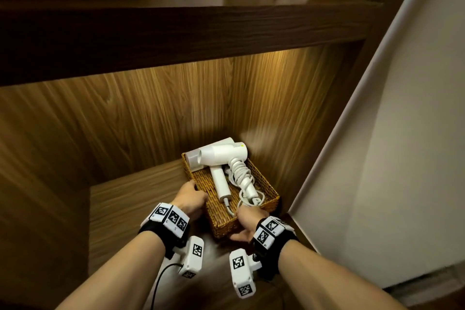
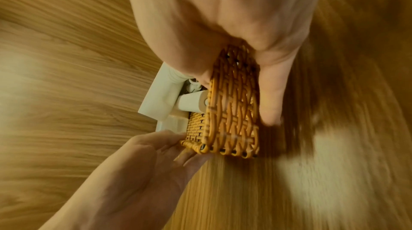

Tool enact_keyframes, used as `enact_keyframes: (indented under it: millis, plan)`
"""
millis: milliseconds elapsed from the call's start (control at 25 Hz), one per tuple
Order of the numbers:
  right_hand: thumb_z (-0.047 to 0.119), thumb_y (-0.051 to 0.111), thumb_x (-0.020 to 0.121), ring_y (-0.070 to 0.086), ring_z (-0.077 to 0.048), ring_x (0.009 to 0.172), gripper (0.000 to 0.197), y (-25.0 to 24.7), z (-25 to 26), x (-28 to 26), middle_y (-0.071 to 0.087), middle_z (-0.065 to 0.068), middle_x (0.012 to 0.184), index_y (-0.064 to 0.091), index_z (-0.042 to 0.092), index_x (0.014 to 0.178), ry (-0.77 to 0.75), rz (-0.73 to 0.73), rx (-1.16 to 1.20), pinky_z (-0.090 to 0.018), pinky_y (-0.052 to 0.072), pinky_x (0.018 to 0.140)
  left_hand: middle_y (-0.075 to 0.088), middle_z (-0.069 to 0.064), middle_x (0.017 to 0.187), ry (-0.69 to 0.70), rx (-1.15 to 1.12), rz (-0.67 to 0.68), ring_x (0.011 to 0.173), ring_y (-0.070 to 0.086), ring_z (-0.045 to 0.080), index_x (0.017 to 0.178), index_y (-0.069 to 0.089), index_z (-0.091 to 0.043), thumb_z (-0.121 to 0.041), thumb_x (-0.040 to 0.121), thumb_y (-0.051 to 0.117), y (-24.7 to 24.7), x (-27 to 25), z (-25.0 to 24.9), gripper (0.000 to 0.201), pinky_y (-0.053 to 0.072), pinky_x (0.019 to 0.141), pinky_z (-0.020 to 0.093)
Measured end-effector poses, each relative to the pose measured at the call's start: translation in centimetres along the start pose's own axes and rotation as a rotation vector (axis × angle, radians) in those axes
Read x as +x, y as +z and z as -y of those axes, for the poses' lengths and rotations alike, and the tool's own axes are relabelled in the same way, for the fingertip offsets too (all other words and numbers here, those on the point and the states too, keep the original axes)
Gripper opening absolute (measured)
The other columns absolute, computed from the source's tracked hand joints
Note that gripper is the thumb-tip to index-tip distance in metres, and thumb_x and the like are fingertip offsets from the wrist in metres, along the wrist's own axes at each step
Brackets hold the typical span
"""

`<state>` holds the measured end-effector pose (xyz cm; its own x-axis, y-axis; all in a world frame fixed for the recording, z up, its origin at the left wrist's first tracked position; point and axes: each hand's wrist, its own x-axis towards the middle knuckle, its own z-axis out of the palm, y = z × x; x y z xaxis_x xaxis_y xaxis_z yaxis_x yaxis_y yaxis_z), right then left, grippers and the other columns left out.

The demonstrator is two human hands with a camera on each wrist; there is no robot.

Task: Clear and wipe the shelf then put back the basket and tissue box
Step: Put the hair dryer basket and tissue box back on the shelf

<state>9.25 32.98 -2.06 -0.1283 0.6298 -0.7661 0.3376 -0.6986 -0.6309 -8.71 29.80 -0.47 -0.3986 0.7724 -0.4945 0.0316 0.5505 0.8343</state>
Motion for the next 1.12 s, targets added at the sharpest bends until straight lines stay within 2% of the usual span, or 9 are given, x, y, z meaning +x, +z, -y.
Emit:
enact_keyframes:
  millis: [80,160,240,400,600,760,880,1040,1120]
  plan:
    - [0.015,0.054,0.101,0.072,-0.033,0.116,0.045,0.3,-0.2,1.3,0.068,-0.018,0.133,0.059,0.000,0.143,-0.037,0.008,-0.114,-0.045,0.065,0.096,0.074,0.014,0.099,0.005,0.012,-0.010,0.091,0.072,0.031,0.098,0.063,-0.012,0.011,0.086,0.058,-0.1,1.2,0.3,0.027,0.063,0.079,0.039]
    - [0.011,0.067,0.089,0.071,-0.036,0.115,0.049,0.8,0.0,2.3,0.067,-0.015,0.133,0.061,0.008,0.137,-0.017,0.041,-0.089,-0.047,0.068,0.084,0.076,0.010,0.103,0.005,0.011,0.002,0.101,0.072,0.032,0.100,0.065,-0.018,0.007,0.080,0.061,-0.6,2.5,0.5,0.032,0.057,0.098,0.049]
    - [0.003,0.071,0.082,0.071,-0.044,0.110,0.053,1.2,0.5,3.0,0.064,-0.016,0.134,0.059,0.014,0.132,0.047,0.031,0.047,-0.052,0.069,0.067,0.075,0.008,0.108,0.010,0.018,0.001,0.103,0.071,0.028,0.102,0.065,-0.022,0.005,0.078,0.060,-0.9,3.3,0.6,0.036,0.055,0.102,0.048]
    - [-0.003,0.054,0.103,0.075,-0.047,0.092,0.034,1.5,1.1,3.5,0.069,-0.030,0.127,0.053,0.006,0.135,0.113,0.025,0.135,-0.051,0.066,0.053,0.075,0.004,0.108,0.023,0.074,-0.019,0.101,0.070,0.023,0.110,0.065,-0.020,0.002,0.078,0.060,-1.2,5.1,1.0,0.040,0.055,0.100,0.042]
    - [-0.006,0.066,0.097,0.075,-0.045,0.089,0.041,1.8,0.7,4.2,0.069,-0.028,0.127,0.054,0.005,0.135,0.114,0.025,0.127,-0.043,0.062,0.040,0.077,0.006,0.100,0.032,0.066,0.001,0.097,0.073,0.026,0.099,0.066,-0.018,0.006,0.076,0.057,-1.7,6.4,1.1,0.034,0.057,0.099,0.048]
    - [0.005,0.087,0.086,0.076,-0.040,0.077,0.045,1.3,0.6,0.9,0.075,-0.029,0.105,0.061,0.001,0.123,0.070,0.102,0.188,-0.042,0.065,0.048,0.077,0.004,0.106,0.053,0.083,0.030,0.109,0.071,0.031,0.097,0.066,-0.024,-0.010,0.059,0.074,-2.1,4.9,0.6,0.041,0.056,0.101,0.048]
    - [0.020,0.084,0.090,0.077,-0.041,0.082,0.038,0.3,0.3,-3.8,0.075,-0.036,0.101,0.058,0.000,0.107,0.102,0.253,0.085,-0.044,0.067,0.062,0.069,0.004,0.126,0.122,0.142,-0.022,0.119,0.066,0.024,0.121,0.066,-0.015,-0.022,0.075,0.080,-2.8,-1.6,-0.9,0.049,0.051,0.102,0.033]
    - [0.024,0.072,0.099,0.080,-0.044,0.095,0.036,2.1,-0.7,-10.8,0.079,-0.033,0.107,0.062,-0.002,0.121,0.030,0.453,-0.197,-0.049,0.062,0.086,0.075,-0.001,0.109,0.272,0.109,0.032,0.083,0.064,0.005,0.125,0.070,-0.016,-0.030,0.091,0.076,-7.1,-14.8,-0.3,0.037,0.050,0.069,0.019]
    - [0.024,0.072,0.099,0.079,-0.046,0.098,0.036,4.2,-1.2,-14.2,0.079,-0.033,0.106,0.062,-0.002,0.122,-0.045,0.550,-0.413,-0.049,0.061,0.085,0.078,0.001,0.107,0.314,0.127,0.106,0.085,0.068,0.004,0.121,0.072,-0.022,-0.034,0.093,0.073,-10.5,-21.2,1.5,0.030,0.052,0.071,0.019]
